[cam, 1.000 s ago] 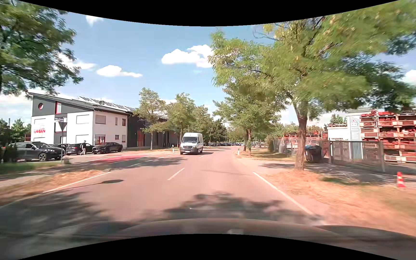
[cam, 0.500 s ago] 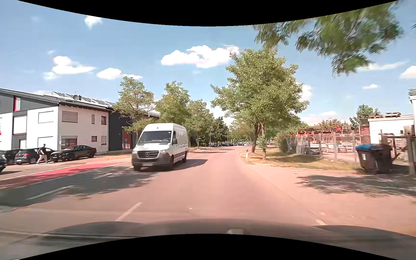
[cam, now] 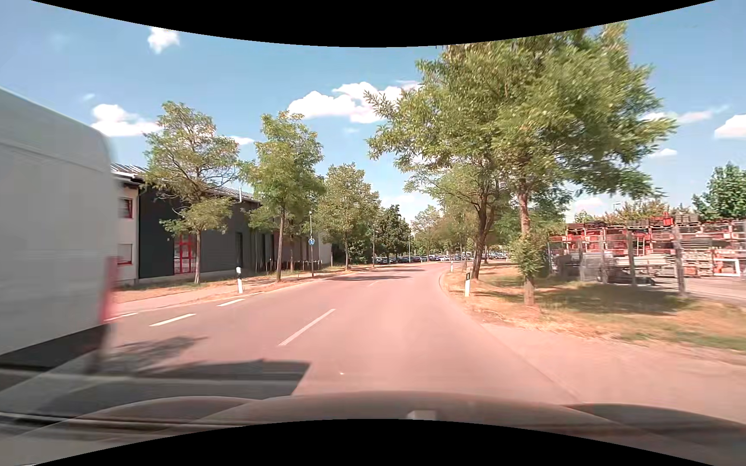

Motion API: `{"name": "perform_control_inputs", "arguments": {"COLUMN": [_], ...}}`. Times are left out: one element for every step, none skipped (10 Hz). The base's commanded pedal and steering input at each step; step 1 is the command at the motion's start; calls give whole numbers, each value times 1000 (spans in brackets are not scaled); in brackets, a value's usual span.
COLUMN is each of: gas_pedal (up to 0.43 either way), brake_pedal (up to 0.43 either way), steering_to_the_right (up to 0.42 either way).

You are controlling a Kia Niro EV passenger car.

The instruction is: Follow the waypoints while adhering to traffic rules and regulations

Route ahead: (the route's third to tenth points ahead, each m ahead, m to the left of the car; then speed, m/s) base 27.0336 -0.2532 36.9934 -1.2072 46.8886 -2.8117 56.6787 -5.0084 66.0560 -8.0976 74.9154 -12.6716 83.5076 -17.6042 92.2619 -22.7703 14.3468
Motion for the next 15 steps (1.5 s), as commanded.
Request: {"name": "perform_control_inputs", "arguments": {"gas_pedal": [197, 189, 189, 189, 169, 150, 150, 150, 150, 150, 150, 150, 150, 150, 150], "brake_pedal": [0, 0, 0, 0, 0, 0, 0, 0, 0, 0, 0, 0, 0, 0, 0], "steering_to_the_right": [9, 10, 13, 17, 19, 21, 23, 25, 26, 27, 28, 30, 31, 31, 32]}}
